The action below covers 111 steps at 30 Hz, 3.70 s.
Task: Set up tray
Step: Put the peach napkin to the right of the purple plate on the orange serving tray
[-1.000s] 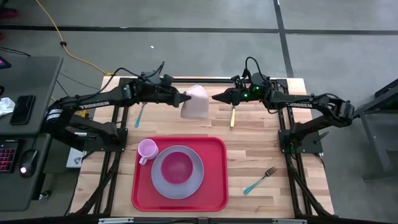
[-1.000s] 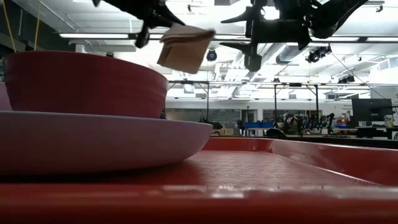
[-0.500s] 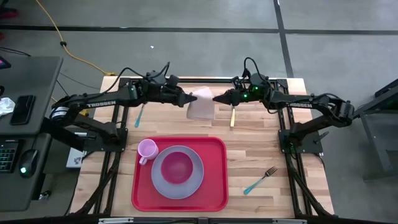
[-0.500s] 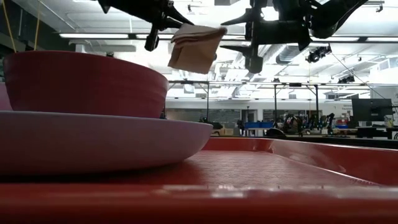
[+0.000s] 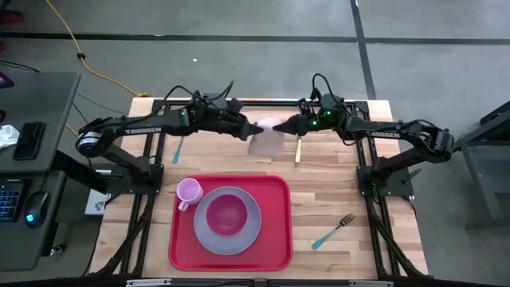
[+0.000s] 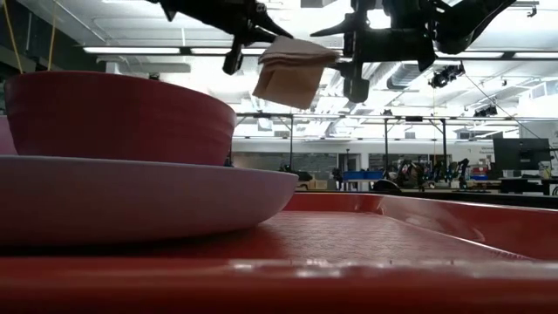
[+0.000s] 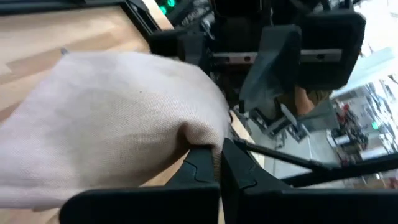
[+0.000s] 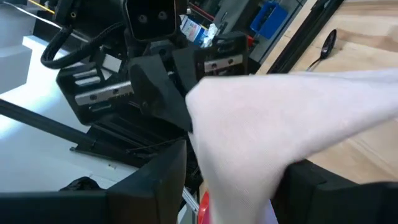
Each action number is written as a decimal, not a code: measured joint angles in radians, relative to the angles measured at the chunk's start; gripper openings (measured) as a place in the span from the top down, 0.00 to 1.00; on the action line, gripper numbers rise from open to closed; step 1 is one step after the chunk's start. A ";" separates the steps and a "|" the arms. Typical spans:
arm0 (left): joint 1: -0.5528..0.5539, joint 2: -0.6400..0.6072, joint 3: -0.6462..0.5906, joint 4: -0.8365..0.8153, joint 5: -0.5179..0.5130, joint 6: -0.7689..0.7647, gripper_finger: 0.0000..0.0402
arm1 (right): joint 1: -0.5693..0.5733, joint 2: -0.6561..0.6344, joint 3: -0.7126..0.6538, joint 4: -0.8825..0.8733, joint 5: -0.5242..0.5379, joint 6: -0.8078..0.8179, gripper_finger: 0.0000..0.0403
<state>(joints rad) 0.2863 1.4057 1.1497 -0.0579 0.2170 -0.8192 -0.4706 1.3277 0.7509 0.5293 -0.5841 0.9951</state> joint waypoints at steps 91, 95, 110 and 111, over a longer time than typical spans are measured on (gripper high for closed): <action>-0.064 -0.178 0.043 -0.770 -0.168 0.212 0.56 | 0.650 -0.126 0.000 -0.411 0.384 0.415 1.00; -0.064 -0.200 0.043 -0.912 -0.238 0.212 0.56 | 0.708 -0.125 0.000 -0.432 0.463 0.477 1.00; -0.064 -0.214 0.043 -1.070 -0.392 0.210 0.56 | 0.815 0.062 -0.001 -0.241 0.558 0.622 1.00; -0.064 -0.214 0.043 -1.071 -0.393 0.211 0.56 | 0.811 0.082 -0.001 -0.203 0.555 0.622 1.00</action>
<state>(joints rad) 0.2226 1.1919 1.1923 -1.1294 -0.1757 -0.6082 0.3401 1.4096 0.7502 0.3261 -0.0287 1.6174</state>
